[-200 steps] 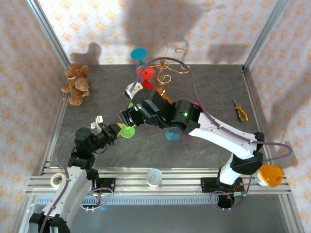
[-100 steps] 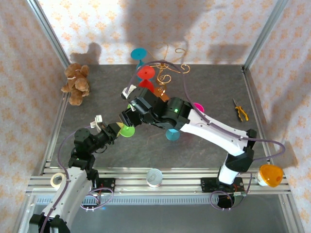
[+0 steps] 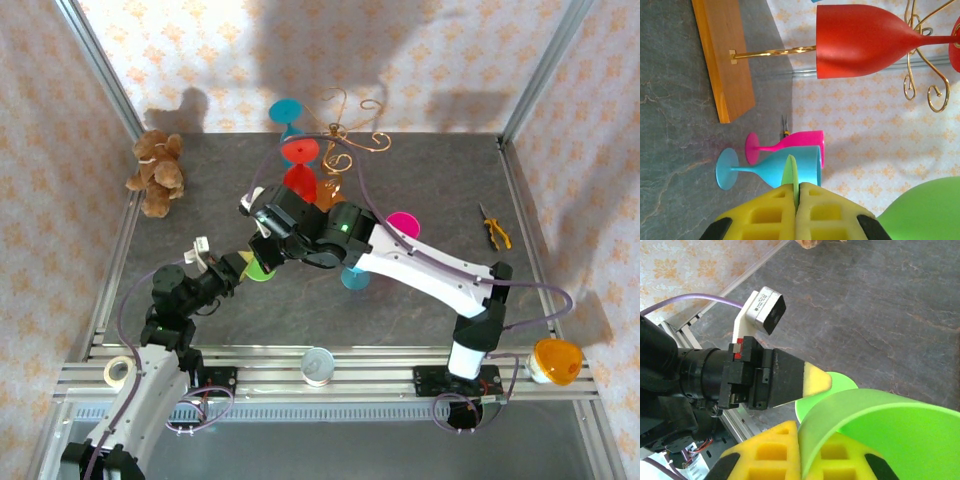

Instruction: Take the wine glass off the wine glass rack

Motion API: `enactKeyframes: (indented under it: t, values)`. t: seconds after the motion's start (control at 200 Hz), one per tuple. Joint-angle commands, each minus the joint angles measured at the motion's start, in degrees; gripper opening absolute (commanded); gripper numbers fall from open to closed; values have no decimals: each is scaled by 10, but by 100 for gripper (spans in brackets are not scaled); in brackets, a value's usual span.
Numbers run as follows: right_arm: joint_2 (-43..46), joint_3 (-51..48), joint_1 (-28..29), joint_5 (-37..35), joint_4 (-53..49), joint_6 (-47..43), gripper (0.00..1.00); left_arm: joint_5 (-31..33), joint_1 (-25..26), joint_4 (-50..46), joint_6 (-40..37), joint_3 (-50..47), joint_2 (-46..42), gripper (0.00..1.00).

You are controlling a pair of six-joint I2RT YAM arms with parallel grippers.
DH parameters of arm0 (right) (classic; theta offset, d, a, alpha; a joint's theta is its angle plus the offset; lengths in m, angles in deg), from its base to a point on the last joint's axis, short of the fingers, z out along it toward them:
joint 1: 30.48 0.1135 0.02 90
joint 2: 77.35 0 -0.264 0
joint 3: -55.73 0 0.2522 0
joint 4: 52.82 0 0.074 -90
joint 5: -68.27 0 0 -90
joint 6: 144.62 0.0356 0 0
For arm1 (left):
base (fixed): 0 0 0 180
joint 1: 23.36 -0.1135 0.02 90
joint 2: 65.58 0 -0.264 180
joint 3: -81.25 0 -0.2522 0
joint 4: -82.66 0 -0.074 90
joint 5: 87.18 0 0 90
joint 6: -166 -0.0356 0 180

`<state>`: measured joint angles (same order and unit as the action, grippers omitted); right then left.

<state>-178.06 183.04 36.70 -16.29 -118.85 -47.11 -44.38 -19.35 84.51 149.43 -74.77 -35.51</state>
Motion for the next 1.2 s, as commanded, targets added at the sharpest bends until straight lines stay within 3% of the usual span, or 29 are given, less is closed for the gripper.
enactKeyframes:
  t: [0.0, 0.045, 0.1, 0.275, 0.39, 0.646, 1.196]
  values:
    - [3, 8, -3, -15, -17, -13, 0, -4, -2, 2, 6, 15, -8, 0]
    - [4, 4, -3, -16, -16, -10, 0, -4, -2, -1, 7, 18, -8, 0]
    - [8, -1, -3, -18, -16, -8, 0, -4, -3, -5, 7, 22, -8, 16]
    - [24, -24, -3, -41, -15, 4, 0, -1, -2, -20, 4, 31, -8, 42]
    - [40, -50, -3, -55, -13, 17, 0, 0, -3, -53, -17, 39, -9, 45]
    - [89, -134, -3, -29, 1, 62, 0, 42, -3, -223, -119, 97, -12, 47]
    - [204, -347, 28, -93, 8, 176, 0, 61, -3, -209, -150, 139, 72, 46]
